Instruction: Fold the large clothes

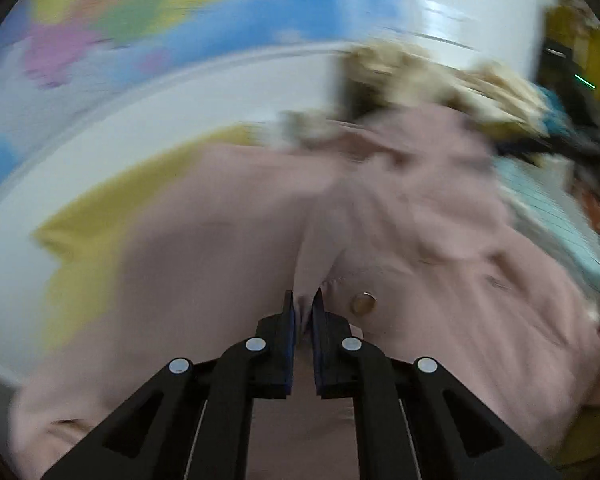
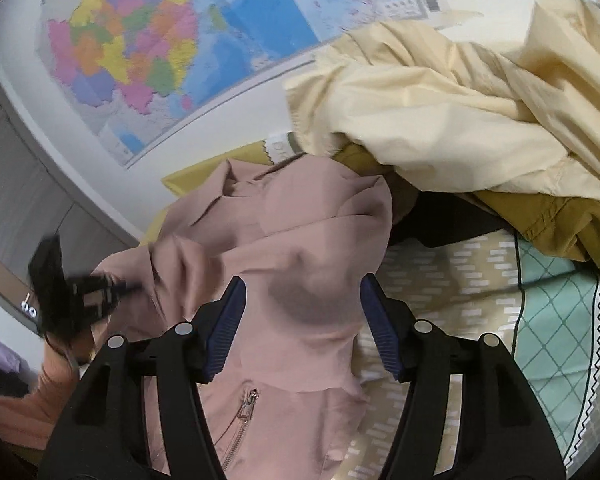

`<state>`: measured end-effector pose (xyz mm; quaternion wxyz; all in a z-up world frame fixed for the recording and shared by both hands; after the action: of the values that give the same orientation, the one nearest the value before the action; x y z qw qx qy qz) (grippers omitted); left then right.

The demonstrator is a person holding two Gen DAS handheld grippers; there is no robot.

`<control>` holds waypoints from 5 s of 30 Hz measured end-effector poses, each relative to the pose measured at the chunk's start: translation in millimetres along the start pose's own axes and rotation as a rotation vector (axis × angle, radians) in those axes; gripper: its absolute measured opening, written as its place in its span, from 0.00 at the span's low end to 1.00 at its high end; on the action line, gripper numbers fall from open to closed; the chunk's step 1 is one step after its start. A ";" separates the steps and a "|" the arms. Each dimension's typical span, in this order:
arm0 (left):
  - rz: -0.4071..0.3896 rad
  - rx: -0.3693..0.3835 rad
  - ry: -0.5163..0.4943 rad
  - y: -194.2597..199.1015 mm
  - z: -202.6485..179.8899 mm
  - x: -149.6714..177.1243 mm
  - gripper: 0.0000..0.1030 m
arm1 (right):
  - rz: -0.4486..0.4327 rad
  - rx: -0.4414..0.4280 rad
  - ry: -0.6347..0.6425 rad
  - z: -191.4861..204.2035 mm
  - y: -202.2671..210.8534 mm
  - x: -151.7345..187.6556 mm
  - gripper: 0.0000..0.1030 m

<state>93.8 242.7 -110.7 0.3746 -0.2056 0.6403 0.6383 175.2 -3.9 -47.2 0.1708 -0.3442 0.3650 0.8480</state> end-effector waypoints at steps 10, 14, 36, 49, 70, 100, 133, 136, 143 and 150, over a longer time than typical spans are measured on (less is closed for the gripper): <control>0.010 -0.096 0.170 -6.0 82.0 -3.6 0.81 | 0.037 0.064 0.101 11.5 -27.6 12.9 0.82; 0.015 -0.034 0.085 -8.1 49.6 12.0 0.91 | 0.094 0.079 0.060 -2.7 -54.0 27.7 0.91; 0.041 -0.183 -0.062 -25.1 84.2 31.9 0.42 | 0.181 0.182 -0.012 -75.3 -42.4 43.0 0.40; -0.007 0.098 0.079 -6.0 39.7 35.5 0.93 | 0.029 0.082 0.298 32.6 -32.5 30.7 0.63; 0.027 -0.013 0.049 -50.2 60.7 10.0 0.78 | 0.093 0.003 0.187 33.4 -77.0 30.0 0.57; 0.123 -0.095 0.080 -72.7 80.3 12.9 0.48 | 0.142 0.179 0.202 -0.1 -114.1 34.3 0.48; 0.042 -0.225 0.374 111.9 201.0 137.0 0.02 | 0.283 -0.128 0.387 145.8 -140.3 86.8 0.72; -0.054 -0.182 0.280 137.9 179.3 78.8 0.02 | 0.262 -0.151 0.386 154.4 -132.0 83.5 0.72; -0.131 -0.018 0.002 154.7 75.3 -39.5 0.04 | 0.203 -0.269 0.373 184.5 -108.7 72.5 0.72; -0.015 0.254 -0.003 58.1 -21.4 -70.0 0.27 | 0.169 -0.315 0.337 187.6 -85.8 74.4 0.75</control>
<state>90.5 212.7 -22.3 0.4034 -0.1605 0.7137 0.5497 83.1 195.0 -49.8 -0.0198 -0.4713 0.2789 0.8365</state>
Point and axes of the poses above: each gripper's, at about its wrist camera, not at the fingertips, and y roughly against the way its jaws point, z to its left, x to its underside, the point moved 10 cm from there along -y, roughly the way its jaws point, and after that the axes turned 9 degrees about -z, right-handed, at the moved point
